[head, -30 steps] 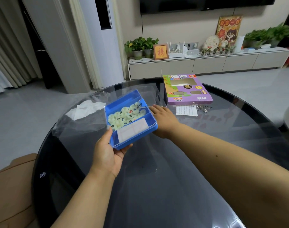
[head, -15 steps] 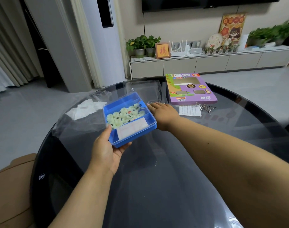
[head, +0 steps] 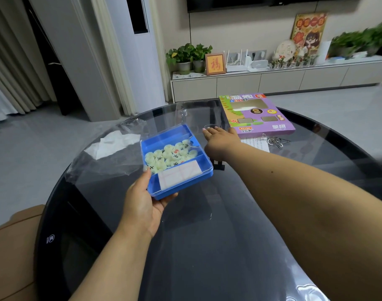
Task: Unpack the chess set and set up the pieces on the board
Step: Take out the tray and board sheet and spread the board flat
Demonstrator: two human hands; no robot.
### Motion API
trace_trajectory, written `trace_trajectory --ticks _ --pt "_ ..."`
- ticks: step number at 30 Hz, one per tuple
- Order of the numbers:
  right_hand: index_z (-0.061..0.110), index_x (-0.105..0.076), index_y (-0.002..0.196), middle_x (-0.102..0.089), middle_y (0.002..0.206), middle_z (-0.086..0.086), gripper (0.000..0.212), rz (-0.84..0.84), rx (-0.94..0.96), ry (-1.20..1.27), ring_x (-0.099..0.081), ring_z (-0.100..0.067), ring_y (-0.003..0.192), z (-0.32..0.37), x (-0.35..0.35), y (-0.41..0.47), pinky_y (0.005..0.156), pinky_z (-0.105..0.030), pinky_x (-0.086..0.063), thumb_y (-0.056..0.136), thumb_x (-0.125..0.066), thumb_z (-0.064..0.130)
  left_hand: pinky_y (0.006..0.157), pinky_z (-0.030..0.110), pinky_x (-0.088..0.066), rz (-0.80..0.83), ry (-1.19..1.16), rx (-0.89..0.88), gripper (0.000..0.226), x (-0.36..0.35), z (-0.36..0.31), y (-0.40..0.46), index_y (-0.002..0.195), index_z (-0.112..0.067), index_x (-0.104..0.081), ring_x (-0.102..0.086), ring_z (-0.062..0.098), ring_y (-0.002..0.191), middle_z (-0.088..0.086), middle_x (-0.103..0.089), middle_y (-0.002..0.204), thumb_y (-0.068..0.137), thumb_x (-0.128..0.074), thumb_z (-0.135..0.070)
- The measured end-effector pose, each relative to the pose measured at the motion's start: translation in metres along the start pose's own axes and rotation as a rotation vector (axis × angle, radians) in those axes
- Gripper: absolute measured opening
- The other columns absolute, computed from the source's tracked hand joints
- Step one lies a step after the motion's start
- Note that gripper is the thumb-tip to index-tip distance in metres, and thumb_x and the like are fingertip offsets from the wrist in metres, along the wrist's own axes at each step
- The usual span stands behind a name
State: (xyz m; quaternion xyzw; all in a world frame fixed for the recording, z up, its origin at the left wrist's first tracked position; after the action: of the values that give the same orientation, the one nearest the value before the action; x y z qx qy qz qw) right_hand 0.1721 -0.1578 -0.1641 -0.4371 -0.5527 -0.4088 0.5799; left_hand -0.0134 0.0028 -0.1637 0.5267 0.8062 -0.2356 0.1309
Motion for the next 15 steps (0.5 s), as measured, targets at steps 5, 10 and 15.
trace_trajectory --ticks 5,10,15 --pt "0.024 -0.014 0.151 -0.020 0.157 0.002 0.061 -0.162 -0.027 0.231 -0.014 -0.018 0.145 -0.003 0.012 -0.017 0.114 -0.047 -0.011 0.093 -0.035 0.022 0.050 0.029 -0.055 0.012 0.022 -0.003 0.020 -0.001 0.002 0.001 0.101 -0.018 -0.062 -0.072 0.016 0.070 0.000 -0.075 0.081 0.100 -0.045 -0.030" --pt "0.021 -0.050 0.133 -0.055 0.133 0.001 0.040 -0.308 -0.107 0.922 -0.052 -0.018 0.117 0.006 0.027 -0.055 0.100 -0.038 -0.043 0.095 -0.040 0.022 0.055 0.032 -0.056 0.037 0.041 -0.012 0.020 -0.001 0.002 0.000 0.101 -0.018 -0.062 -0.072 0.015 0.069 -0.001 -0.075 0.081 0.100 -0.045 -0.029" --pt "0.019 -0.067 0.102 -0.065 0.099 0.003 0.019 -0.338 -0.050 1.028 -0.059 -0.013 0.087 0.018 0.031 -0.099 0.074 -0.033 -0.051 0.093 -0.050 0.026 0.059 0.035 -0.057 0.057 0.077 -0.028 0.021 -0.003 0.003 -0.002 0.104 -0.018 -0.062 -0.072 0.018 0.076 0.001 -0.075 0.089 0.101 -0.044 -0.027"
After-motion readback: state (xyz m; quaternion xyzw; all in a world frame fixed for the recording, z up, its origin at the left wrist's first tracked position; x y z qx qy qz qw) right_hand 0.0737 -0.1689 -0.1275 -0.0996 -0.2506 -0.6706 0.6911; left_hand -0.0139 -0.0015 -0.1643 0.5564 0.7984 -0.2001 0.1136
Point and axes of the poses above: each hand's wrist, its own y-axis towards the middle knuckle, its own x-axis out of the back of the hand, z = x × y, the point moved 1 cm from there along y, towards the middle knuckle
